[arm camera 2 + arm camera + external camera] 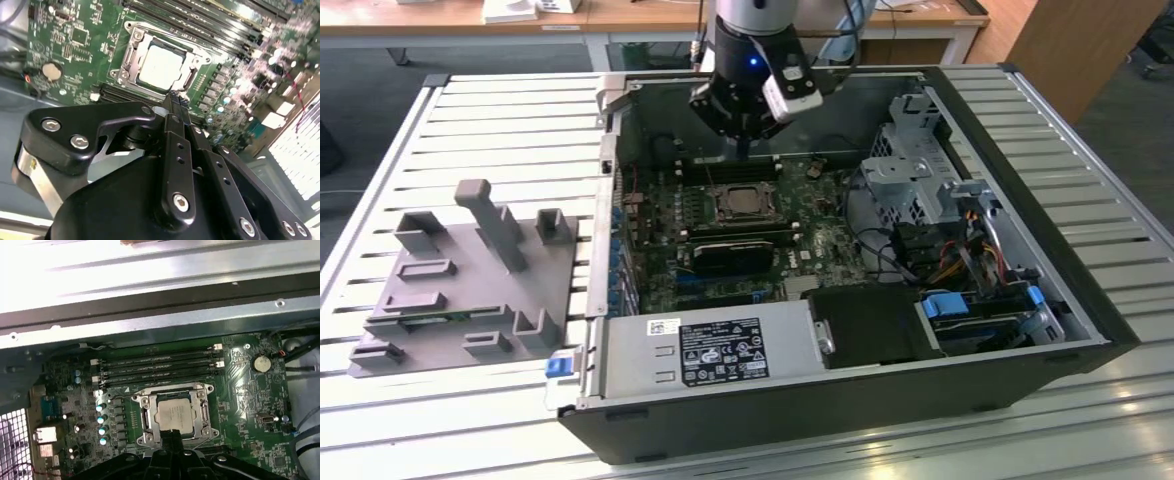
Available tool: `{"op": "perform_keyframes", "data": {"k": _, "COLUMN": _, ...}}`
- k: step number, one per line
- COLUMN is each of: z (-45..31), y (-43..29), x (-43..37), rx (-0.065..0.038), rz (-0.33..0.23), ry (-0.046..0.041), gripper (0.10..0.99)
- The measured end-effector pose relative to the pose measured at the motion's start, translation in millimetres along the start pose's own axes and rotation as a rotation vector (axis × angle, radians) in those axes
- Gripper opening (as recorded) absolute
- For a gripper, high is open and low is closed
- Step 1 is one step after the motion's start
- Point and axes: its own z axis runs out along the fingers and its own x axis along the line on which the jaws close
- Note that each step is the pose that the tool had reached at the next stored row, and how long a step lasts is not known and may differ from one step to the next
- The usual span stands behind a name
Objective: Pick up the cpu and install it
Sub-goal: 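Install the first cpu locking lever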
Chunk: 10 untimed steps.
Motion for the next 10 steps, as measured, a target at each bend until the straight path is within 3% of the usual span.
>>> {"op": "perform_keyframes", "data": {"k": 4, "z": 0.6, "y": -0.1, "x": 0.0, "rx": 0.001, "rz": -0.072, "ry": 0.0025, "gripper": 0.106}}
{"op": "perform_keyframes", "data": {"k": 5, "z": 0.9, "y": -0.1, "x": -0.1, "rx": -0.007, "rz": -0.082, "ry": 0.0035, "gripper": 0.106}}
{"op": "perform_keyframes", "data": {"k": 8, "z": 1.4, "y": -0.1, "x": 0.0, "rx": -0.048, "rz": -0.1, "ry": 0.008, "gripper": 0.106}}
{"op": "perform_keyframes", "data": {"k": 10, "z": 2.2, "y": -0.1, "x": 0.6, "rx": -0.058, "rz": -0.107, "ry": 0.0049, "gripper": 0.106}}
